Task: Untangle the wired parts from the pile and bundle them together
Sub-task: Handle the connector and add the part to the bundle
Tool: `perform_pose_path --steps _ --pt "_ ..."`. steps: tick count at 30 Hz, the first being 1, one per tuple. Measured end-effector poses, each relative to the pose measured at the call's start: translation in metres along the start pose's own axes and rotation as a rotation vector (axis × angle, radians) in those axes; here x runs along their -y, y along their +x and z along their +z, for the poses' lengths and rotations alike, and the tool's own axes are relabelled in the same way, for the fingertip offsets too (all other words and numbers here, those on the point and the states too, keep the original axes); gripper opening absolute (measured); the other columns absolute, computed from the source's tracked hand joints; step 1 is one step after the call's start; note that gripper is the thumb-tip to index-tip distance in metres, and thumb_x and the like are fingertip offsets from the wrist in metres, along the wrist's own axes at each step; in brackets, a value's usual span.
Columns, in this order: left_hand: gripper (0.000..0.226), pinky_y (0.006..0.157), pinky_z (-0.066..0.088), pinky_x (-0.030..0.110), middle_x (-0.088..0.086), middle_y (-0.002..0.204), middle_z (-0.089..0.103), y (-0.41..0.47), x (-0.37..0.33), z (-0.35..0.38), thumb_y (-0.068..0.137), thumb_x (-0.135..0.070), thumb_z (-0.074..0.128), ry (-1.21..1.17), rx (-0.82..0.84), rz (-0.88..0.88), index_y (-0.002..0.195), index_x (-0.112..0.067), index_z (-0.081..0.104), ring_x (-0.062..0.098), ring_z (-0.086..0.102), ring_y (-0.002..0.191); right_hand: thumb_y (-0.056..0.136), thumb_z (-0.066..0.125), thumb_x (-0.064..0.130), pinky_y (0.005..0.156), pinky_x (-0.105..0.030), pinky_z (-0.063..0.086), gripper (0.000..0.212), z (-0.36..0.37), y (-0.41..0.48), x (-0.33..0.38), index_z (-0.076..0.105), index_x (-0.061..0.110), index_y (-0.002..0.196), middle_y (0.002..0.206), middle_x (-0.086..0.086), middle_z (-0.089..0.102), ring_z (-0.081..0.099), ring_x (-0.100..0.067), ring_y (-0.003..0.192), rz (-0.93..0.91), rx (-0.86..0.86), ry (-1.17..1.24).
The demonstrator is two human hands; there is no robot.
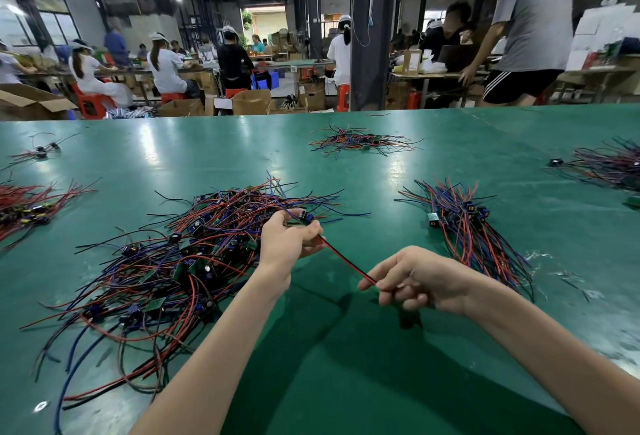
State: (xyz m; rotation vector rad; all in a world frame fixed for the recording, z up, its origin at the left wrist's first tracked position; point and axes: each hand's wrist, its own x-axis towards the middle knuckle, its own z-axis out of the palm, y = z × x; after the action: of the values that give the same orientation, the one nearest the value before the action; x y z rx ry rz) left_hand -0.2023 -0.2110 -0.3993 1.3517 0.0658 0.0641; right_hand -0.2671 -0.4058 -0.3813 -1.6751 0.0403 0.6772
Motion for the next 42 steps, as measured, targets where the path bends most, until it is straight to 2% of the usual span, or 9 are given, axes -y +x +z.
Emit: perform_pose_path --steps 6,11,14,20,26,30,33,37,42 --pt "0.019 0.057 0.058 0.026 0.004 0.062 0.068 -0.007 0.003 0.009 0.083 0.007 0.064 -0.069 0.141 -0.054 0.095 -0.006 0.055 0.019 0.066 0.052 0.081 0.066 0.015 0.035 -0.011 0.028 0.013 -0.016 -0.014 0.005 0.068 0.013 0.094 0.083 -0.013 0.073 0.036 -0.003 0.038 -0.057 0.256 -0.184" --pt "0.019 0.06 0.059 0.029 0.006 0.062 0.067 -0.014 0.008 0.019 0.082 0.006 0.064 -0.132 0.23 -0.118 0.095 -0.005 0.056 0.018 0.058 0.052 0.078 0.06 0.057 0.033 -0.013 0.019 0.048 -0.022 -0.017 0.01 0.068 0.016 0.101 0.102 -0.011 0.073 0.026 -0.004 0.034 -0.094 0.155 -0.307" --pt "0.019 0.058 0.057 0.028 0.008 0.064 0.067 -0.017 0.01 0.023 0.081 0.005 0.065 -0.119 0.263 -0.123 0.094 -0.006 0.057 0.017 0.058 0.052 0.077 0.064 0.048 0.033 -0.013 0.018 0.049 -0.016 -0.011 0.006 0.066 0.007 0.103 0.102 -0.007 0.073 0.03 -0.003 0.035 -0.204 0.042 -0.205" --pt "0.021 0.056 0.055 0.024 0.005 0.066 0.069 -0.022 0.014 0.028 0.08 0.003 0.067 -0.079 0.297 -0.107 0.097 -0.007 0.059 0.016 0.065 0.053 0.084 0.068 0.01 0.031 -0.013 0.028 0.004 0.005 0.003 -0.003 0.066 0.007 0.082 0.066 -0.005 0.07 0.042 -0.003 0.034 -0.264 -0.14 -0.011" --pt "0.039 0.073 0.058 0.028 0.017 0.11 0.063 -0.027 0.02 0.034 0.086 -0.006 0.064 -0.079 0.309 -0.105 0.121 -0.004 0.048 0.017 0.067 0.076 0.082 0.066 0.001 0.029 -0.012 0.024 0.006 -0.027 0.0 0.012 0.065 0.003 0.076 0.057 -0.004 0.066 0.039 -0.002 0.031 -0.334 -0.398 0.154" --pt "0.033 0.072 0.058 0.027 0.018 0.114 0.062 -0.027 0.02 0.033 0.09 -0.009 0.061 -0.052 0.322 -0.099 0.121 -0.002 0.051 0.018 0.067 0.078 0.082 0.064 -0.002 0.03 -0.012 0.026 0.005 -0.079 -0.015 0.025 0.066 -0.005 0.086 0.054 -0.004 0.065 0.041 -0.001 0.033 -0.425 -0.646 0.243" --pt "0.027 0.075 0.058 0.028 0.016 0.109 0.064 -0.027 0.02 0.033 0.091 -0.009 0.059 -0.015 0.325 -0.083 0.116 0.0 0.054 0.018 0.067 0.076 0.082 0.064 -0.003 0.029 -0.011 0.026 0.006 -0.109 -0.022 0.017 0.066 -0.009 0.083 0.05 -0.003 0.064 0.04 -0.001 0.031 -0.283 -0.749 0.165" --pt "0.021 0.072 0.058 0.026 0.014 0.101 0.066 -0.028 0.022 0.033 0.094 -0.006 0.055 0.016 0.303 -0.066 0.114 0.002 0.055 0.017 0.067 0.072 0.08 0.067 -0.003 0.028 -0.01 0.025 0.007 -0.126 -0.024 0.003 0.068 -0.009 0.077 0.049 -0.004 0.064 0.038 -0.002 0.028 -0.036 -0.739 -0.038" --pt "0.018 0.066 0.056 0.022 0.013 0.094 0.066 -0.03 0.023 0.032 0.095 -0.003 0.052 0.032 0.279 -0.053 0.112 0.003 0.056 0.015 0.066 0.067 0.079 0.071 0.004 0.034 -0.014 0.029 0.013 -0.122 -0.018 -0.005 0.072 -0.004 0.068 0.058 -0.013 0.068 0.04 -0.009 0.032 -0.039 -0.84 -0.282"
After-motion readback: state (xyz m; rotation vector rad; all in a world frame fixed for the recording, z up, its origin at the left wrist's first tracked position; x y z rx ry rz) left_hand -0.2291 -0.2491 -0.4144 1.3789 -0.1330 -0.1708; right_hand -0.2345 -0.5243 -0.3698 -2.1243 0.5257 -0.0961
